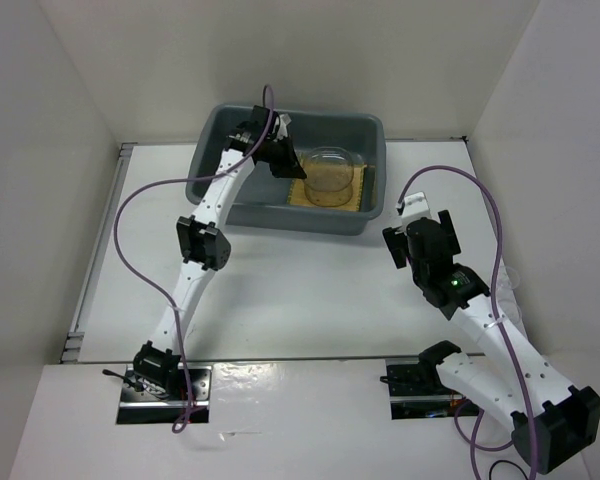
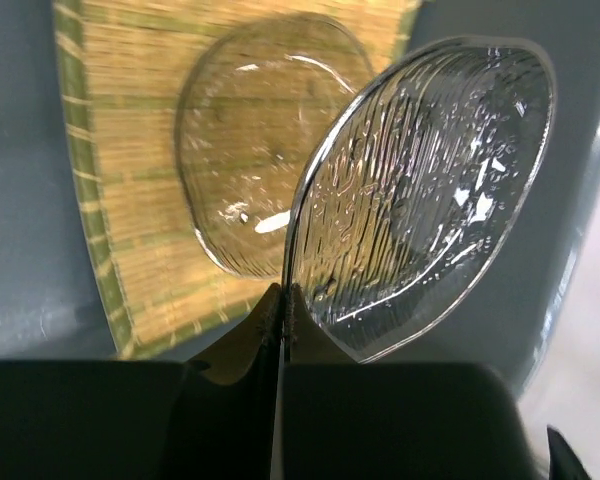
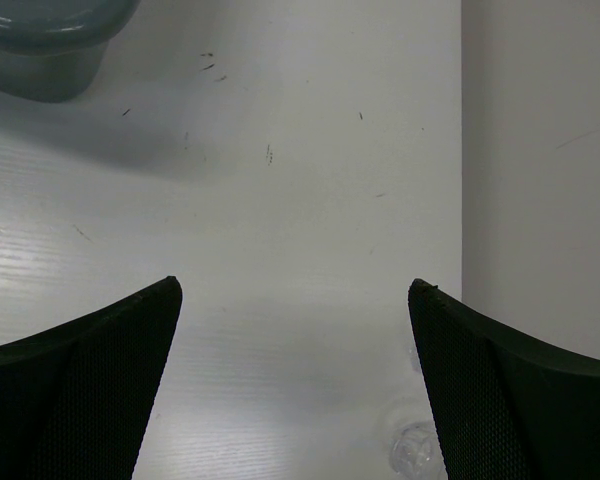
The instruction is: Place the mixed dishes into the plastic bin
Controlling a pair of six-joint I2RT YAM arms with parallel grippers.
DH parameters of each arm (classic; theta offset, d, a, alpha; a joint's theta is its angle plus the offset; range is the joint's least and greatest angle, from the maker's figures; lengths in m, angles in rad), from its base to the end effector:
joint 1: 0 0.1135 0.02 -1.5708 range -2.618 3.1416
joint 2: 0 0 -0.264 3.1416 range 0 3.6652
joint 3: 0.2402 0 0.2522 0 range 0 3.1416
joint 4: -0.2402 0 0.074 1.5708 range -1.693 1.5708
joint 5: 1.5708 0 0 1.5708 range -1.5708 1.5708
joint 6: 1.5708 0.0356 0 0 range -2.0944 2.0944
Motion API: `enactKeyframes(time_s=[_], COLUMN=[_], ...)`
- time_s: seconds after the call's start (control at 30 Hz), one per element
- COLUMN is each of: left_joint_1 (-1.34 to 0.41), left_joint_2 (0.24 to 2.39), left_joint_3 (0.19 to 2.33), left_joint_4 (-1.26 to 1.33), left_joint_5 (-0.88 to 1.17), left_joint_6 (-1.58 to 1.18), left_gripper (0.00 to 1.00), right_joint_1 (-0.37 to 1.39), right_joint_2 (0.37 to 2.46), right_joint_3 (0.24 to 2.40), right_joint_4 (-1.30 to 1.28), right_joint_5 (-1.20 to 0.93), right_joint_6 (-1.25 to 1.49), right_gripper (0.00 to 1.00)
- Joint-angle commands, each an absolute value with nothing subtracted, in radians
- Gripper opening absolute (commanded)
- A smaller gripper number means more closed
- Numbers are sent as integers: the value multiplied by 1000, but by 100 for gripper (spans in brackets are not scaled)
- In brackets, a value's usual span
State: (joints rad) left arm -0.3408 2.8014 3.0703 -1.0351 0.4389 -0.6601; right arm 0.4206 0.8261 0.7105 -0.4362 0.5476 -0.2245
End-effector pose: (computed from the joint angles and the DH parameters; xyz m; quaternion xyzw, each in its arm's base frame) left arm 0.5280 -0.2033 0.2509 -0.0586 0.9002 -0.3591 0.2392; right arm 0.1721 0.0567 0.2842 -0.1413 0.8389 -0.1889 0.4904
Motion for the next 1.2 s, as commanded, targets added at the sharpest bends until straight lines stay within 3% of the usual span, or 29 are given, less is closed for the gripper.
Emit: enactKeyframes(time_s=[0.0,0.3,0.47,0.5,0.7,0.73,0.97,1.17], left_joint_1=[-331,-322,-322,-322,-322,-322,-258,-210], left_joint_2=[2850,2919,2951,2962,2951,2935,2729,2750], left_joint_3=[3114,3088,3097,3109,3132,3132,3132,3139], left_joint_4=[-971,-868,-859,-859,-899,-913,-1081,-1301], left_joint_5=[439,483,494,494,494,482,301,301], left_joint_6=[-738,-830,-839,-839,-819,-819,-739,-672], left_gripper=[0,2,11,21,54,100,100,100], right_joint_1=[414,405,405,405,405,405,405,405], right_joint_2=[810,810,810,810,810,810,819,819], right_joint_3=[703,703,703,703,703,703,703,703], right_joint_4=[-385,-385,-385,-385,-385,-385,-385,-385], right_joint_5=[568,558,558,558,558,558,549,549], right_joint_6=[-210,-210,-210,-210,-210,-210,-210,-210], right_gripper=[98,98,98,98,98,98,98,98])
